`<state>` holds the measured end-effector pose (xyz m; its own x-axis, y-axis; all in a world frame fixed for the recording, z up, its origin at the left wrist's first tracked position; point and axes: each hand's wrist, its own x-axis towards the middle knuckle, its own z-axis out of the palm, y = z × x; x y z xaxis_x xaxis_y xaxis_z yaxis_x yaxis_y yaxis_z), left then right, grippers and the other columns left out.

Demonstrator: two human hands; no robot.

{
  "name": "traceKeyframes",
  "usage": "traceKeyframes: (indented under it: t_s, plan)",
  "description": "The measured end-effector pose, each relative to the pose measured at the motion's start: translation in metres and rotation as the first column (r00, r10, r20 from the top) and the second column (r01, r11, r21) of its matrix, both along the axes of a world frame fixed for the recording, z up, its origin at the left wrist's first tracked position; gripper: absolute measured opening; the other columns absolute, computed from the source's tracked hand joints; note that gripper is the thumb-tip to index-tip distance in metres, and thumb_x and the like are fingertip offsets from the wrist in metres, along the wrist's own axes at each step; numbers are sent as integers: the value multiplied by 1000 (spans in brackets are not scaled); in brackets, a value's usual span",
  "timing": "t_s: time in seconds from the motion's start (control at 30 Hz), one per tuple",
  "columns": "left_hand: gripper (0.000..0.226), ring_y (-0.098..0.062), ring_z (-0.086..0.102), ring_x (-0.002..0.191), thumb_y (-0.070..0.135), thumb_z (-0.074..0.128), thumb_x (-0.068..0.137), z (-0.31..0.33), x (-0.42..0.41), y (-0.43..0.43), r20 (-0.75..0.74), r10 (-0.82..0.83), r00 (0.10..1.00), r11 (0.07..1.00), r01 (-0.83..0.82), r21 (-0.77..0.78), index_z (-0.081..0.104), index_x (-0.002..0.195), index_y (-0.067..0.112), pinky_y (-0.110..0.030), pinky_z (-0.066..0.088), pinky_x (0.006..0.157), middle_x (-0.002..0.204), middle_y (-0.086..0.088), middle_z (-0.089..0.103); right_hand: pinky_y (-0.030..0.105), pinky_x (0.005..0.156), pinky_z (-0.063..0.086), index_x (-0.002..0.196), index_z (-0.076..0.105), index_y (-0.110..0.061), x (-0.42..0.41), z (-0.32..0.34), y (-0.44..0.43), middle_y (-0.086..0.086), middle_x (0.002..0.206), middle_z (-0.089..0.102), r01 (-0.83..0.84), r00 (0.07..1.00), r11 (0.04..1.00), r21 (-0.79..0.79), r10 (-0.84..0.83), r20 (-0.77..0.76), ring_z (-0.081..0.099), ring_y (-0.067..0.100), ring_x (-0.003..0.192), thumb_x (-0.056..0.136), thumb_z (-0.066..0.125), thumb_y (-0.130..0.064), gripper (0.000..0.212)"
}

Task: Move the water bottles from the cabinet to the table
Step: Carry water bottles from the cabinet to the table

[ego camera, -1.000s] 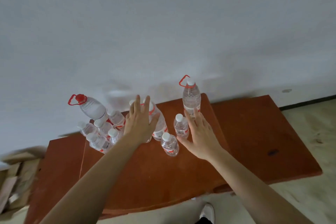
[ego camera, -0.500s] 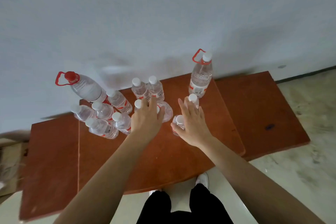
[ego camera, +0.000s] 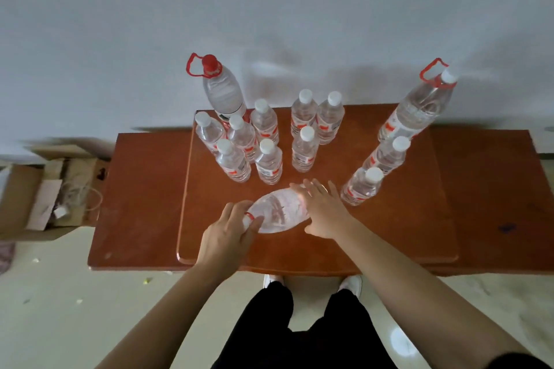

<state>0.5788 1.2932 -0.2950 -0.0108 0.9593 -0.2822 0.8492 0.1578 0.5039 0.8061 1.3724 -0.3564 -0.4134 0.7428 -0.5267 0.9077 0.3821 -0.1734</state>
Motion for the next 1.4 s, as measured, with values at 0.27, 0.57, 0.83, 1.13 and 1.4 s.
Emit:
traceKeyframes:
  t_s: [0.27, 0.57, 0.83, 1.13, 1.4]
  plan:
    - [43, -44, 54, 125, 54, 44, 102, -72, -78, -10, 270, 763, 587, 630, -583, -514, 48, 132, 23, -56, 49, 99, 129, -19, 59, 55, 118, 29, 149, 25, -28, -43, -45, -8, 7, 145, 39, -64, 994, 995, 72, 70, -82, 39, 31, 139, 79, 77, -59, 92]
    - [86, -22, 64, 86, 41, 61, 93, -137, -80, 4, 235, 910, 342, 396, -548, -736, 4, 157, 32, -30, 53, 62, 134, -9, 53, 63, 118, 25, 140, 24, -22, -62, -73, -11, 9, 145, 32, -38, 995, 999, -26, 40, 87, 33, 33, 140, 69, 81, -65, 101]
    - [84, -35, 0, 152, 52, 56, 93, -131, -43, 7, -116, 682, 722, 676, -683, -278, 11, 159, 28, -59, 11, 118, 167, -9, -10, 61, 110, 38, 154, 4, -31, -60, -83, -12, 12, 155, 35, -67, 986, 998, -5, 67, 150, 38, 37, 142, 75, 82, -55, 114]
    - [107, -39, -18, 152, 74, 62, 74, -146, -13, -2, -193, -45, 980, 904, -42, -425, -4, 153, 46, -73, -10, 111, 168, -6, -6, 51, 98, 49, 143, 22, -32, -38, -80, -30, 5, 135, 50, -17, 999, 1000, 21, 16, 40, 50, 29, 124, 75, 81, -55, 93]
    - [94, -43, 0, 148, 43, 78, 76, -151, 89, -13, -241, -48, 969, 923, -49, -381, 18, 148, 43, -76, 33, 102, 156, -8, 16, 47, 88, 53, 137, 25, -33, 53, -74, -66, 2, 126, 52, 108, 994, 994, 4, -108, 0, 51, 26, 116, 86, 55, -71, 70]
